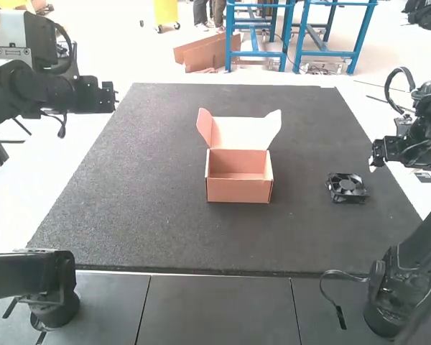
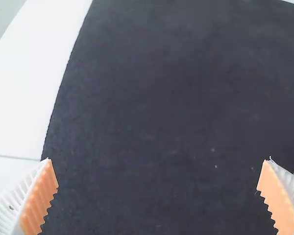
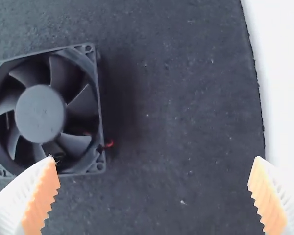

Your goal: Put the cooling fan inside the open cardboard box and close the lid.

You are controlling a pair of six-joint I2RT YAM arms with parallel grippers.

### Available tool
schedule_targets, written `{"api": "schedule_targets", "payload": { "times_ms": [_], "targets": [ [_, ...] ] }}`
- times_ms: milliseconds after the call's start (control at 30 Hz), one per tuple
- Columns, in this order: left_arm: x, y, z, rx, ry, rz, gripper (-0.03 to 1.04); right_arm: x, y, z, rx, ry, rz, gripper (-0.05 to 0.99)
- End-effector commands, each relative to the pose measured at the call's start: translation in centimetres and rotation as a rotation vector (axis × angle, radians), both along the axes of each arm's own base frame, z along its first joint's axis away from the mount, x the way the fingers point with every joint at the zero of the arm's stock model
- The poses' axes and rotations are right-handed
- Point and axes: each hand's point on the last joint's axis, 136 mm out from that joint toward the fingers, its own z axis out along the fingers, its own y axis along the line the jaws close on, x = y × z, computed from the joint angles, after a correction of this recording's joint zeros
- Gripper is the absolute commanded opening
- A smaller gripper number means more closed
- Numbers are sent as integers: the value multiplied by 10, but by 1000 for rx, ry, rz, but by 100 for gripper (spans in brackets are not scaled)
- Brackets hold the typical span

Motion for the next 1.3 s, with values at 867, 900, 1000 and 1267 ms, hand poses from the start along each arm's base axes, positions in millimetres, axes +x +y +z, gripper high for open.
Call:
{"api": "schedule_targets", "payload": {
  "times_ms": [867, 900, 1000, 1267],
  "targets": [
    [3, -5, -18, -17, 40, -18, 97, 39, -3, -60, -87, 41, -10, 89],
    [3, -5, -19, -17, 43, -18, 97, 40, -4, -60, -86, 44, -12, 89],
    [4, -5, -20, -17, 48, -18, 97, 41, -4, -64, -84, 51, -11, 89],
    [6, -5, -21, -18, 54, -17, 97, 36, -3, -79, -54, 101, -40, 71]
  ]
}}
